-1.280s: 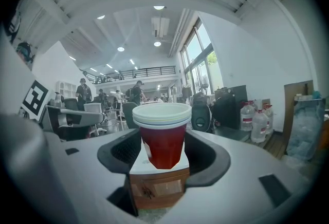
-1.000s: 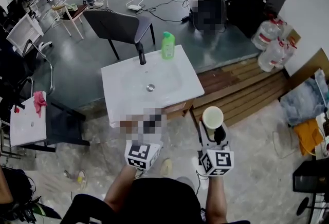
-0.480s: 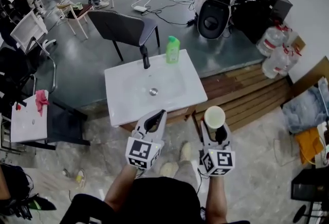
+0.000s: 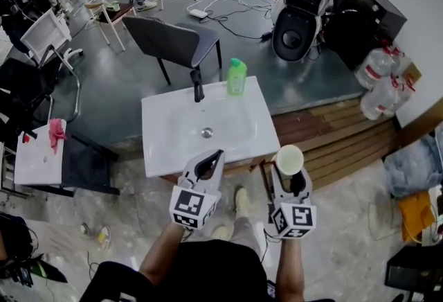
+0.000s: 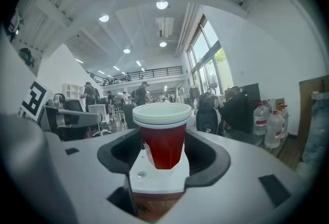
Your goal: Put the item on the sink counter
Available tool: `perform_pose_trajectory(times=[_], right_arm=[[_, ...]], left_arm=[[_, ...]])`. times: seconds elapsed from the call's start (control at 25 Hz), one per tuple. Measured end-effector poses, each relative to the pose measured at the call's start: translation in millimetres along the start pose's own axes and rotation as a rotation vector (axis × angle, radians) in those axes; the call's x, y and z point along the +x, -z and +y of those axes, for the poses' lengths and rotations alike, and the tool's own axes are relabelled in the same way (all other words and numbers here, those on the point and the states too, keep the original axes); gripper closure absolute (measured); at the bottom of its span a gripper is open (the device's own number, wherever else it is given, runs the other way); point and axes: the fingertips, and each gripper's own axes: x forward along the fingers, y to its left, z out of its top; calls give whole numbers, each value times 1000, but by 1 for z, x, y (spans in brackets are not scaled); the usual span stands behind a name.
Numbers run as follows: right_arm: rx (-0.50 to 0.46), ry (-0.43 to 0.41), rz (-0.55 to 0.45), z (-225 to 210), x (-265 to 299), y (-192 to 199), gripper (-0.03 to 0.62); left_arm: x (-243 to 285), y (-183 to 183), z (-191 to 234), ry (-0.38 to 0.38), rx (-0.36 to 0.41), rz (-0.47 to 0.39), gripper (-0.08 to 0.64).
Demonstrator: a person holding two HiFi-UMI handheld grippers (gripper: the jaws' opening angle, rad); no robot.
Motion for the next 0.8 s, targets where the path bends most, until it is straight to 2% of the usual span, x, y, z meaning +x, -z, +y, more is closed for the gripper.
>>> perform_pose_trajectory(times=[0.8], right_arm=[[0, -133, 68, -56, 129, -1, 328]], left_arm=[[110, 1, 45, -131, -50, 47, 558]])
